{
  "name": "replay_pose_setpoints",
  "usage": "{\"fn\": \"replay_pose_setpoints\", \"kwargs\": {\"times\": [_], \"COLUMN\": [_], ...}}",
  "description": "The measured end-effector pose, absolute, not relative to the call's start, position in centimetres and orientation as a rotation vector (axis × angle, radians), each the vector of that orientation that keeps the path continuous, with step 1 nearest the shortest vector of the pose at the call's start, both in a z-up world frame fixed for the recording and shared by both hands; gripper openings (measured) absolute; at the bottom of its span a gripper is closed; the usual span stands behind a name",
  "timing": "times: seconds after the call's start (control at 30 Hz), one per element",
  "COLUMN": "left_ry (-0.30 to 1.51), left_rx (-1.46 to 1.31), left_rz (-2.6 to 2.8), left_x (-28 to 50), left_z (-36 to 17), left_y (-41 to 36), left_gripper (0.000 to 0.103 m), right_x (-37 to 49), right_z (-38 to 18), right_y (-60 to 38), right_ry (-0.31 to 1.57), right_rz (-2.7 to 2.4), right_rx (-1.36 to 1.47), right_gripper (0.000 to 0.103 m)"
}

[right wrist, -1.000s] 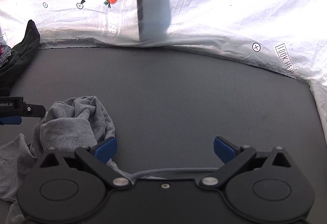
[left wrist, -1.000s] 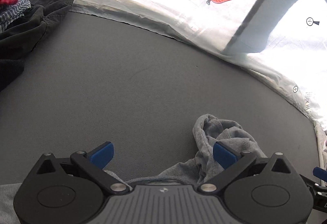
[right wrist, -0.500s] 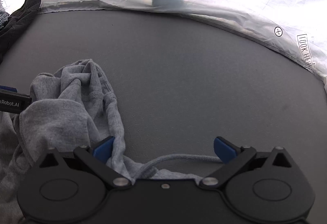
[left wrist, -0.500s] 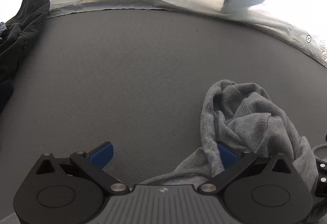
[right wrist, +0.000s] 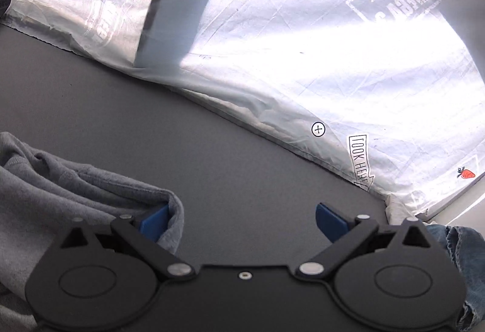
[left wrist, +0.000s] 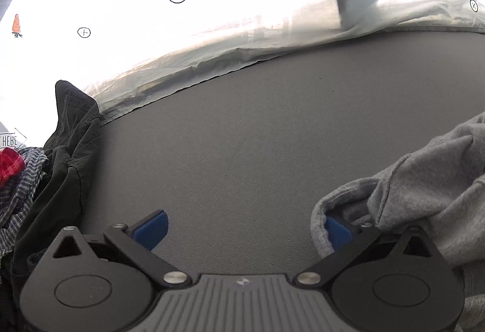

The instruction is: Fold clothes

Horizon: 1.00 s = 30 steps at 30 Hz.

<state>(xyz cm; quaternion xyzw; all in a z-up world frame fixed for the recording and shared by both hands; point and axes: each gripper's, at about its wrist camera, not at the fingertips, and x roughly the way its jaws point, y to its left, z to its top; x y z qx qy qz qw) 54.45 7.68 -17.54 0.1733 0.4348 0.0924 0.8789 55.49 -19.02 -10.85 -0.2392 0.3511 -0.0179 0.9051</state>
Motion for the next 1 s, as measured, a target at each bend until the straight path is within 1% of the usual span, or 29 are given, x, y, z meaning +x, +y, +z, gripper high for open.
{"fn": "replay_pose_setpoints", "kwargs": {"times": [0.13,0.3,0.4,0.47,0.57,0.63,0.7,0.83,1.0], "left_ry": [0.822,0.674,0.598,0.583,0.675,0.776,0.835,0.852,0.798], "left_rx": [0.307,0.282,0.309,0.321,0.310,0.266,0.189,0.041,-0.033], "left_rz": [0.232,0.280,0.310,0.319,0.274,0.226,0.172,0.117,0.088], "left_x": [57.1,61.3,63.2,64.2,65.5,65.7,65.1,63.3,59.0], "left_z": [-15.3,-11.6,-10.8,-11.2,-13.9,-16.3,-17.9,-18.3,-16.0], "left_y": [7.9,9.0,8.3,7.8,6.9,6.7,6.7,6.3,6.5], "left_gripper": [0.103,0.103,0.103,0.103,0.103,0.103,0.103,0.103,0.103], "right_x": [57.6,61.0,63.1,64.2,66.2,67.4,67.6,65.9,61.6], "right_z": [-9.2,-6.3,-5.4,-5.8,-9.0,-11.8,-13.8,-14.4,-12.5], "right_y": [-19.1,-18.8,-18.1,-17.7,-17.5,-17.7,-18.2,-20.3,-23.1], "right_ry": [0.635,0.488,0.412,0.385,0.474,0.595,0.688,0.731,0.735], "right_rz": [-0.071,-0.096,-0.129,-0.158,-0.172,-0.161,-0.135,-0.109,-0.091], "right_rx": [-0.494,-0.463,-0.444,-0.437,-0.435,-0.434,-0.417,-0.311,-0.167], "right_gripper": [0.100,0.101,0.101,0.102,0.102,0.102,0.102,0.102,0.102]}}
